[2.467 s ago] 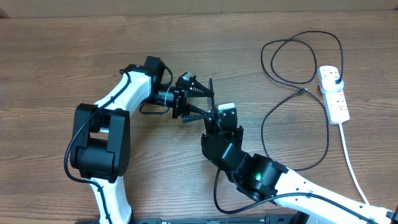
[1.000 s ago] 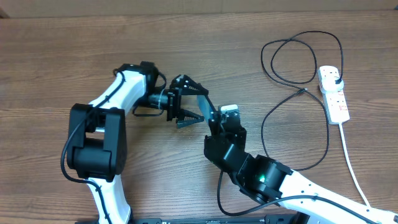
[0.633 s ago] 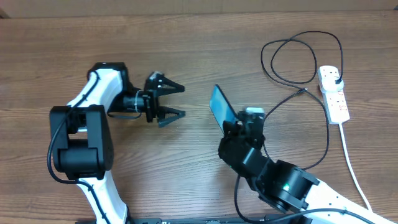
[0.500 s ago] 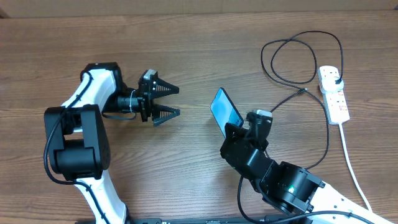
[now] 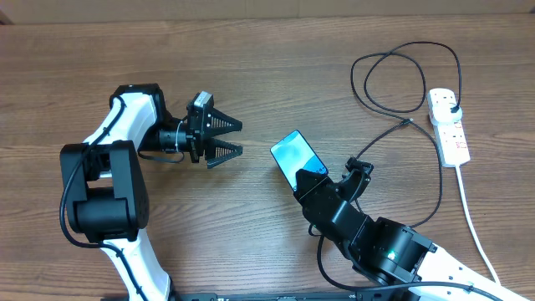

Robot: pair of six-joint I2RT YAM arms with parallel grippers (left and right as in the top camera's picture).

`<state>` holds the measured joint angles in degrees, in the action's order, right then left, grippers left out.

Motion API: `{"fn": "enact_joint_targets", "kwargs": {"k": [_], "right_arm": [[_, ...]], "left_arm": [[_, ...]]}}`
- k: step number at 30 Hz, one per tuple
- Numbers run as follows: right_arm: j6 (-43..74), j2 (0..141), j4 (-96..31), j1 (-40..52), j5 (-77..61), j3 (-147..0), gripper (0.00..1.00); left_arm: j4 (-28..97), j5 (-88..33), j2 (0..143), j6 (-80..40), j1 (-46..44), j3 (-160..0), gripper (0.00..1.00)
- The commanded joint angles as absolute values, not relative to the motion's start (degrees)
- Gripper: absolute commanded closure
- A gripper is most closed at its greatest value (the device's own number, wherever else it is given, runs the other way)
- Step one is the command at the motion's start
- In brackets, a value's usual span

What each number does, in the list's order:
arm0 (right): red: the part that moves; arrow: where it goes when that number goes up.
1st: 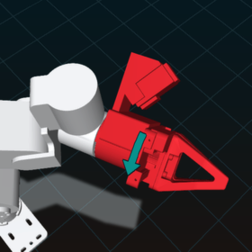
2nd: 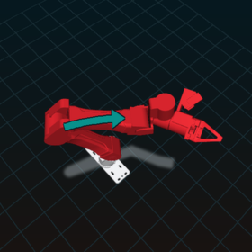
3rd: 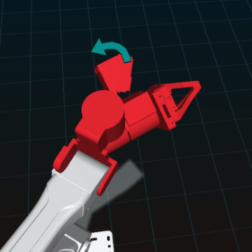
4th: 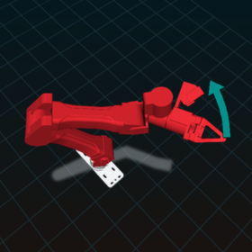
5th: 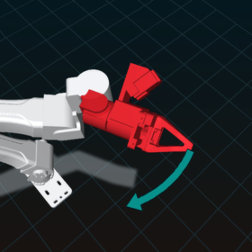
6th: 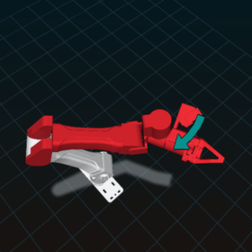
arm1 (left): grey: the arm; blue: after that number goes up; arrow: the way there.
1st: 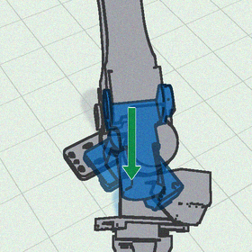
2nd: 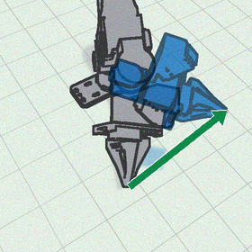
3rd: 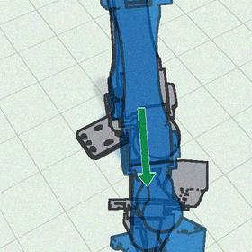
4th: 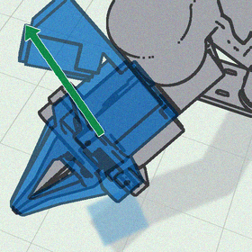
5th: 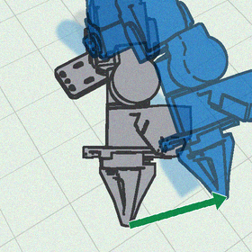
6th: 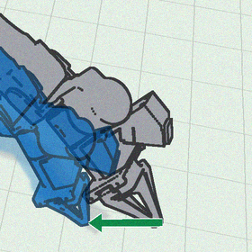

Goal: Plug charger to phone and switch on socket

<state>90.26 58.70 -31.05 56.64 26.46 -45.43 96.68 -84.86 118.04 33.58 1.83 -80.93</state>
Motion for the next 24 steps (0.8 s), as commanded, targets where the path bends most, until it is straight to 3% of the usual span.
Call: {"fn": "enact_joint_targets", "kwargs": {"k": [1, 14, 19, 24], "right_arm": [[97.17, 59.27, -29.19, 56.49, 29.87, -46.57, 0.96], [97.54, 65.36, -17.50, 56.49, 31.40, -46.57, 0.96], [97.54, 65.39, -16.58, 56.49, 31.44, -46.57, 0.96], [97.54, 65.39, -16.49, 56.49, 31.46, -46.57, 0.96]], "left_arm": [[96.90, -90.43, 116.46, 35.62, 0.27, -81.21, 0.00], [96.79, -90.52, 116.46, 22.28, -6.72, -81.21, 0.00], [92.40, -90.52, 116.46, 16.78, -6.81, -81.21, 0.11], [86.48, -90.50, 116.46, 7.81, -6.81, -81.21, 0.11]]}}
